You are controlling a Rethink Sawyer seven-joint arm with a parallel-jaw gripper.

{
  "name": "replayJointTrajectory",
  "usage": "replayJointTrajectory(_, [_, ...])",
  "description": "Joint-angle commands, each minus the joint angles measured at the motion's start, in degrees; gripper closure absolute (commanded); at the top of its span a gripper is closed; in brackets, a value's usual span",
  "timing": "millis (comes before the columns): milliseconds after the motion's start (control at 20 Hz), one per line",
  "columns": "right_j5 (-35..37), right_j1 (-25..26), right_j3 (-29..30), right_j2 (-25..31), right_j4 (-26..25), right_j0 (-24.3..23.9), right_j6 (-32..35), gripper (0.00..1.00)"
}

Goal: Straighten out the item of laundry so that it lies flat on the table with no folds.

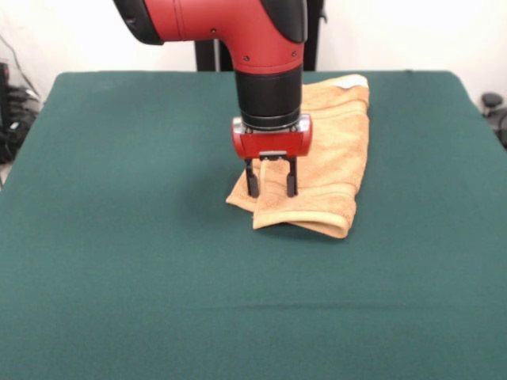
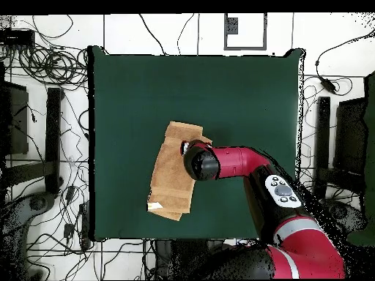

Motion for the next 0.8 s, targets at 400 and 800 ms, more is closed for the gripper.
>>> replayJointTrajectory(400, [1.39,-1.17,-2.22,3.37,-1.21,2.43,0.04,0.0])
replayJointTrajectory(800, [2.73,-2.32,-1.81,3.17,-0.76,2.62,-0.08,0.0])
